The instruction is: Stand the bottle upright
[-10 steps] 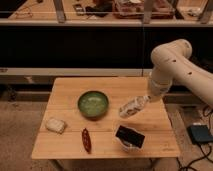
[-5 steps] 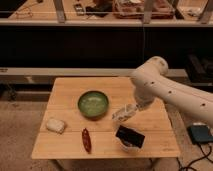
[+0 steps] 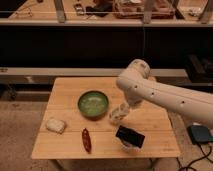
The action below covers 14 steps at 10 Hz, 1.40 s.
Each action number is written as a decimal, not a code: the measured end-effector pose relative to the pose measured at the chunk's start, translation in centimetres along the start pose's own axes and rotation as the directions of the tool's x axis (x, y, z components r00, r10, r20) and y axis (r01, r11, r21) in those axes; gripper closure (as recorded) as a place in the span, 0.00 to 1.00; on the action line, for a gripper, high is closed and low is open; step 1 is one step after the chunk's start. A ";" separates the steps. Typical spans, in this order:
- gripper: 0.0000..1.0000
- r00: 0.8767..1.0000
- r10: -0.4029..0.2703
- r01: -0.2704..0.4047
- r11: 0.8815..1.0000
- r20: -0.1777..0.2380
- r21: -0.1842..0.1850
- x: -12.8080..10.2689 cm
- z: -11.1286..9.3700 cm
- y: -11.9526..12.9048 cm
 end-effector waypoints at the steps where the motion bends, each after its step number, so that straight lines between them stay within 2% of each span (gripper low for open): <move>1: 0.74 1.000 -0.008 0.008 1.000 0.012 0.000 -0.3 -0.1 0.3; 4: 0.74 0.997 -0.042 0.041 0.999 0.059 0.013 -2.2 -1.4 1.2; 7: 0.74 0.992 -0.083 0.084 0.997 0.097 0.002 -2.8 -2.8 1.7; 11: 0.74 0.982 -0.126 0.127 0.992 0.138 0.001 -3.0 -3.4 0.1; 14: 0.74 0.976 -0.159 0.157 0.987 0.149 0.026 -2.6 -3.0 -1.6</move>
